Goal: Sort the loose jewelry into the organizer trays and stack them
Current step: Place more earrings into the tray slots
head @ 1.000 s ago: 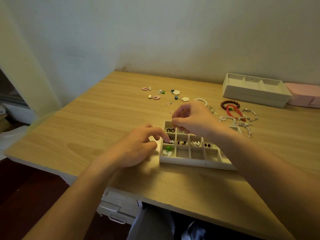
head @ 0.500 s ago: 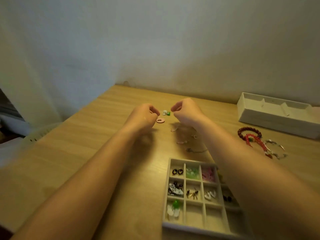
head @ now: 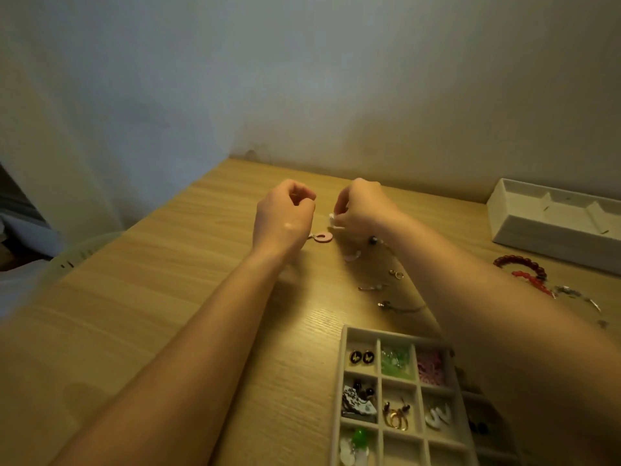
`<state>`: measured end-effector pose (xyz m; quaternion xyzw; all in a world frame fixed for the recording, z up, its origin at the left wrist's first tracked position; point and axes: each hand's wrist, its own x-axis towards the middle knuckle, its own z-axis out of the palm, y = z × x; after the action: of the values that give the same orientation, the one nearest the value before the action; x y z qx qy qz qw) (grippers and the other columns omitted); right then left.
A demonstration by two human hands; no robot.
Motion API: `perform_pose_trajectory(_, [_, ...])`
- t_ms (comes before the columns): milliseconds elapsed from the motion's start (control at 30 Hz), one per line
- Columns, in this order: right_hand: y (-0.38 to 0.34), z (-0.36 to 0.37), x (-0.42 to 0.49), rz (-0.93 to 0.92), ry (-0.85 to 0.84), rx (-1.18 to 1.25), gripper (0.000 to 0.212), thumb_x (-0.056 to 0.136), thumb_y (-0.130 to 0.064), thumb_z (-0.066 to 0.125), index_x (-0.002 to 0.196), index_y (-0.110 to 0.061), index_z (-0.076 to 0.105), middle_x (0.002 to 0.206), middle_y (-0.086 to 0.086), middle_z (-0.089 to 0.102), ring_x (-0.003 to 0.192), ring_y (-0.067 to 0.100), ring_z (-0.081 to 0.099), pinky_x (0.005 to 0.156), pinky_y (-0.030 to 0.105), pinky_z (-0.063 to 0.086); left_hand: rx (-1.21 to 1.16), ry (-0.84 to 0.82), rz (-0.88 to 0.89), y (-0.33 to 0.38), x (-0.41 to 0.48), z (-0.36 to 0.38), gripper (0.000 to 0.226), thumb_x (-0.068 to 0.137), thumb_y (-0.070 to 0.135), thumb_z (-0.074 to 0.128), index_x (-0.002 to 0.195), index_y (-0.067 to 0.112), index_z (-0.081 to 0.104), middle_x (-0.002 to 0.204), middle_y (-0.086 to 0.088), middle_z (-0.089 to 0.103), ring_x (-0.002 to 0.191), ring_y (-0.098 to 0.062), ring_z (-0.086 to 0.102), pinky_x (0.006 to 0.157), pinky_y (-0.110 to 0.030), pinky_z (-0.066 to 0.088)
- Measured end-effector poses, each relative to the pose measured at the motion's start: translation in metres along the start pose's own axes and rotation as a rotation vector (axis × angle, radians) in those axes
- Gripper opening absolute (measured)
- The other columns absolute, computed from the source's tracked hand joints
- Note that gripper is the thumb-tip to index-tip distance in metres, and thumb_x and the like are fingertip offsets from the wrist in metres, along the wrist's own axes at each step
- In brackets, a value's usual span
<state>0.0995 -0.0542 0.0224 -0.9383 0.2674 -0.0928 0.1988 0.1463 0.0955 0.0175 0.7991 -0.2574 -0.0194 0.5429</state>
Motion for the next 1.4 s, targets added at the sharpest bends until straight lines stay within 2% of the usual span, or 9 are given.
perform_pose_trajectory(200, [-0.015, -0.043, -0.083, -0.045, -0.002, 0.334, 0.010, 0.091, -0.023, 0.075, 0.093, -0.014, 0.073, 0.083, 0.004, 0.074, 0.077, 0.018, 0.074, 0.073, 0.037, 0.065, -0.002, -0.075, 0.148, 0.037, -0.049, -0.030, 0.015, 0.093, 0.015, 0.063, 0.106, 0.023, 0.064, 0.101, 0.008, 0.064, 0.091, -0.006, 0.061, 0.067, -0.017, 0.050])
perform_pose_trajectory(367, [-0.022, -0.074, -0.159, -0.027, -0.110, 0.613, 0.012, 0.087, -0.012, 0.077, 0.098, -0.008, 0.072, 0.086, 0.010, 0.076, 0.080, 0.021, 0.075, 0.075, 0.032, 0.064, -0.043, -0.300, 0.173, 0.047, -0.101, -0.039, 0.031, 0.086, 0.016, 0.074, 0.114, 0.025, 0.062, 0.115, 0.006, 0.065, 0.101, -0.012, 0.066, 0.087, -0.040, 0.059])
perform_pose_trajectory(567, [-0.022, -0.085, -0.223, 0.075, -0.198, 0.845, 0.018, 0.090, -0.007, 0.074, 0.100, -0.007, 0.059, 0.081, 0.014, 0.072, 0.072, 0.023, 0.070, 0.069, 0.031, 0.061, -0.208, -0.329, 0.179, 0.060, -0.159, -0.049, 0.020, 0.086, 0.009, 0.078, 0.104, 0.011, 0.069, 0.090, -0.006, 0.075, 0.080, -0.018, 0.074, 0.073, -0.035, 0.062])
perform_pose_trajectory(667, [-0.022, -0.083, -0.250, 0.091, -0.229, 0.864, 0.013, 0.093, -0.011, 0.071, 0.100, -0.004, 0.064, 0.084, 0.014, 0.071, 0.069, 0.019, 0.067, 0.066, 0.028, 0.059, -0.302, -0.347, 0.106, 0.061, -0.183, -0.055, 0.022, 0.085, 0.011, 0.079, 0.104, 0.008, 0.069, 0.087, -0.011, 0.076, 0.075, -0.023, 0.074, 0.068, -0.032, 0.062])
perform_pose_trajectory(800, [-0.021, -0.077, -0.273, 0.099, -0.263, 0.913, 0.020, 0.090, -0.013, 0.074, 0.104, 0.000, 0.068, 0.089, 0.014, 0.073, 0.074, 0.019, 0.069, 0.071, 0.030, 0.060, -0.351, -0.329, 0.057, 0.058, -0.203, -0.060, 0.023, 0.083, 0.011, 0.080, 0.101, 0.006, 0.068, 0.082, -0.012, 0.076, 0.067, -0.016, 0.070, 0.062, -0.027, 0.059])
perform_pose_trajectory(900, [-0.018, -0.071, -0.282, 0.056, -0.257, 0.912, 0.024, 0.088, -0.010, 0.075, 0.108, 0.001, 0.068, 0.090, 0.015, 0.074, 0.077, 0.019, 0.070, 0.073, 0.029, 0.060, -0.321, -0.326, 0.067, 0.055, -0.212, -0.062, 0.016, 0.082, 0.013, 0.082, 0.093, 0.008, 0.071, 0.082, -0.013, 0.076, 0.070, -0.016, 0.071, 0.062, -0.027, 0.057])
perform_pose_trajectory(1067, [-0.010, -0.073, -0.287, -0.026, -0.337, 0.889, 0.025, 0.086, -0.005, 0.075, 0.111, -0.002, 0.070, 0.094, 0.013, 0.074, 0.083, 0.020, 0.071, 0.078, 0.030, 0.061, -0.387, -0.374, 0.000, 0.054, -0.219, -0.071, 0.022, 0.079, 0.011, 0.083, 0.097, 0.004, 0.071, 0.088, -0.016, 0.076, 0.074, -0.014, 0.072, 0.065, -0.024, 0.058])
perform_pose_trajectory(1200, [-0.007, -0.073, -0.283, -0.081, -0.361, 0.856, 0.024, 0.086, 0.000, 0.073, 0.110, 0.000, 0.071, 0.095, 0.015, 0.071, 0.082, 0.022, 0.069, 0.076, 0.030, 0.060, -0.469, -0.448, -0.073, 0.050, -0.218, -0.074, 0.016, 0.082, 0.007, 0.079, 0.095, 0.008, 0.071, 0.081, -0.011, 0.075, 0.071, -0.014, 0.069, 0.070, -0.026, 0.061])
perform_pose_trajectory(1400, [-0.010, -0.069, -0.275, -0.080, -0.412, 0.790, 0.021, 0.090, 0.000, 0.070, 0.111, 0.000, 0.066, 0.099, 0.017, 0.073, 0.085, 0.024, 0.071, 0.079, 0.038, 0.063, -0.496, -0.523, -0.129, 0.039, -0.215, -0.077, 0.009, 0.085, 0.012, 0.076, 0.092, 0.013, 0.070, 0.081, -0.006, 0.076, 0.068, -0.014, 0.065, 0.060, -0.020, 0.053])
